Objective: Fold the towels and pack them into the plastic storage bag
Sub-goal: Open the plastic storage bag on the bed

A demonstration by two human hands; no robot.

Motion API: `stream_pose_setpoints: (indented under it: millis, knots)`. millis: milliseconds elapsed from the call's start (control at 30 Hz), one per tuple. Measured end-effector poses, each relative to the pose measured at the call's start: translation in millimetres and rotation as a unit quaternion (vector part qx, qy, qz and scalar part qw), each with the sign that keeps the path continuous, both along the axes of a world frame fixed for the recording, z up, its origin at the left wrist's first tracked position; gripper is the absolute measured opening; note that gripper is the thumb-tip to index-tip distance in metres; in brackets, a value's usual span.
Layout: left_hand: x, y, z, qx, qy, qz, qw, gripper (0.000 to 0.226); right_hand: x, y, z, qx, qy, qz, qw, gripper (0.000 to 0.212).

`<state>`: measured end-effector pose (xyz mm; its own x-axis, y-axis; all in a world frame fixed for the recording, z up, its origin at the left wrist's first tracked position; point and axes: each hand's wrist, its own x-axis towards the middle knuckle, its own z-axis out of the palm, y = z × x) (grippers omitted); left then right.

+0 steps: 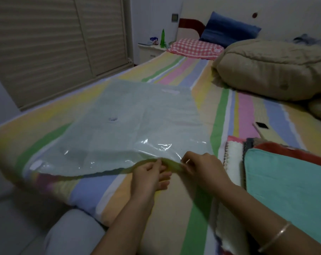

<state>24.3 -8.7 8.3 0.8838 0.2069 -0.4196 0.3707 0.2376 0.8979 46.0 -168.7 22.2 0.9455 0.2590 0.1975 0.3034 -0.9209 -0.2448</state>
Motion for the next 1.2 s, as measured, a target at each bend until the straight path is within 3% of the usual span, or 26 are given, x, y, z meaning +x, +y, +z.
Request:
stream_pose_setpoints:
  millis: [333, 533, 1200]
  knots:
    - [-33.1, 18.5, -21.7, 0.000, -0.018, -0.050, 0.999, 0.025, -7.1, 26.8, -10.3, 0.155, 0.148, 0.051, 0.975, 0.024]
    - [-37.8, 15.1, -29.5, 0.006, -0.062, -0.050, 0.997, 0.020, -10.1, 15.5, -13.3, 0.252, 0.176, 0.074, 0.949, 0.011]
    - [-37.5, 13.9, -40.4, 0.020, -0.107, -0.033, 0.994, 0.010, -13.1, 15.4, -10.5, 0.262, 0.194, 0.073, 0.943, 0.012]
